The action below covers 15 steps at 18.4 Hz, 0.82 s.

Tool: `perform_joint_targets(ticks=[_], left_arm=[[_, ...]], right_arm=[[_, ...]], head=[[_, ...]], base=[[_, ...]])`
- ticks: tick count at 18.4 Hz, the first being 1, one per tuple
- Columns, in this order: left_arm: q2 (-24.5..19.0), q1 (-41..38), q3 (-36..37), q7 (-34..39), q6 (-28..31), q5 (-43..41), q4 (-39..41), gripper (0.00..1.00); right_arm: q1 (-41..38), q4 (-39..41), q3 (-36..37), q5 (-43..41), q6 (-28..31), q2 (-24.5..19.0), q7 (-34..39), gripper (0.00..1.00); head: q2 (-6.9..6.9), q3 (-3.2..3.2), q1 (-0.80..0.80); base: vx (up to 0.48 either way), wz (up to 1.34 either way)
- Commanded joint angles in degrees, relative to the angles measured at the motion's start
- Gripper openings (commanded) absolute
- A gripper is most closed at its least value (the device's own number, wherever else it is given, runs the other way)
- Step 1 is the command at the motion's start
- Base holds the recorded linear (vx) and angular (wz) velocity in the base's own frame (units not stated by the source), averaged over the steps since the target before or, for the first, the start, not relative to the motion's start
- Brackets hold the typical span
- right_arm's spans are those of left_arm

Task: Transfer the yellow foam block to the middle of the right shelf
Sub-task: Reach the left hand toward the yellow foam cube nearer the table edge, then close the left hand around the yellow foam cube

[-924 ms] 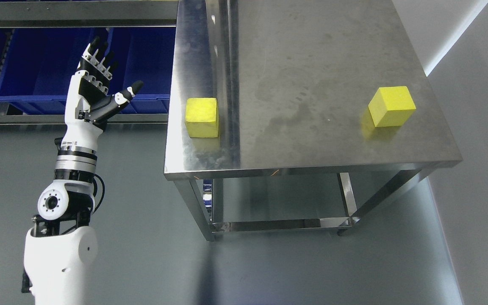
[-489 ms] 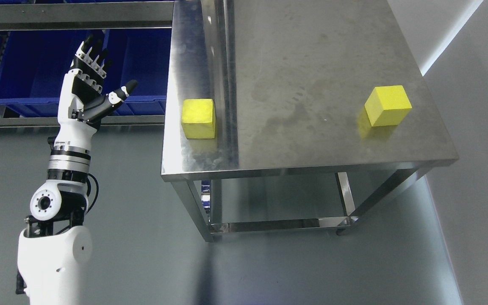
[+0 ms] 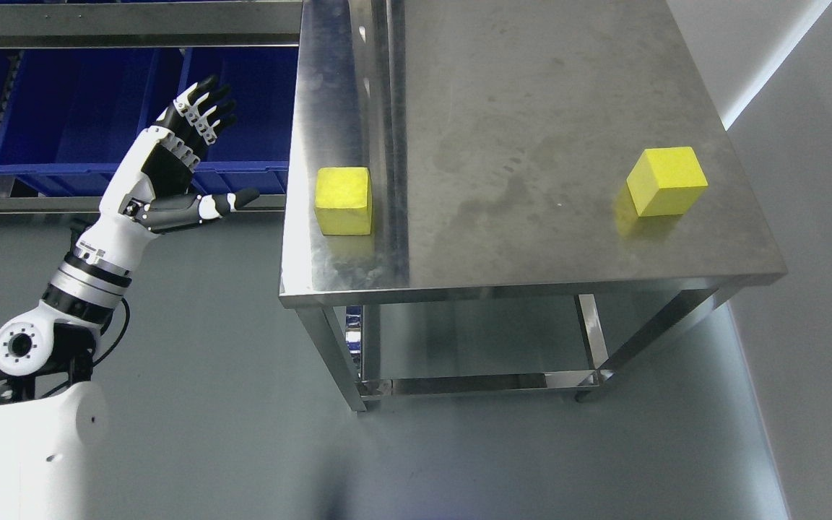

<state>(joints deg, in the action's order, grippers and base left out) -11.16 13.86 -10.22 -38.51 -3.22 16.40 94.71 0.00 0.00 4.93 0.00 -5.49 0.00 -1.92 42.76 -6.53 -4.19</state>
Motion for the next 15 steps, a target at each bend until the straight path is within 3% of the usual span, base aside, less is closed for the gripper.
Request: perform_joint_targets(ticks=[1,7,15], left_arm=[[-6.7,6.7,7.5,-3.2,0.0,-7.1,-8.7,0.99],[-5.8,10.2,19.1,-4.8,0.0,-10.9,-14.1,0.99],[0.1,16.8,23.4,-5.1,0.0,-16.7,-25.7,0.99]], right_arm=[[-0.1,1.0,0.0,0.2,0.0,1.0,0.0,1.00],[-0.1,1.0,0.0,0.2,0.0,1.0,0.0,1.00],[-0.1,1.0,0.0,0.2,0.0,1.0,0.0,1.00]], head=[[0.00,0.00,0.00],[0.00,0.00,0.00],[0.00,0.00,0.00]], base=[[0.000,0.00],[0.000,0.00],[0.000,0.00]])
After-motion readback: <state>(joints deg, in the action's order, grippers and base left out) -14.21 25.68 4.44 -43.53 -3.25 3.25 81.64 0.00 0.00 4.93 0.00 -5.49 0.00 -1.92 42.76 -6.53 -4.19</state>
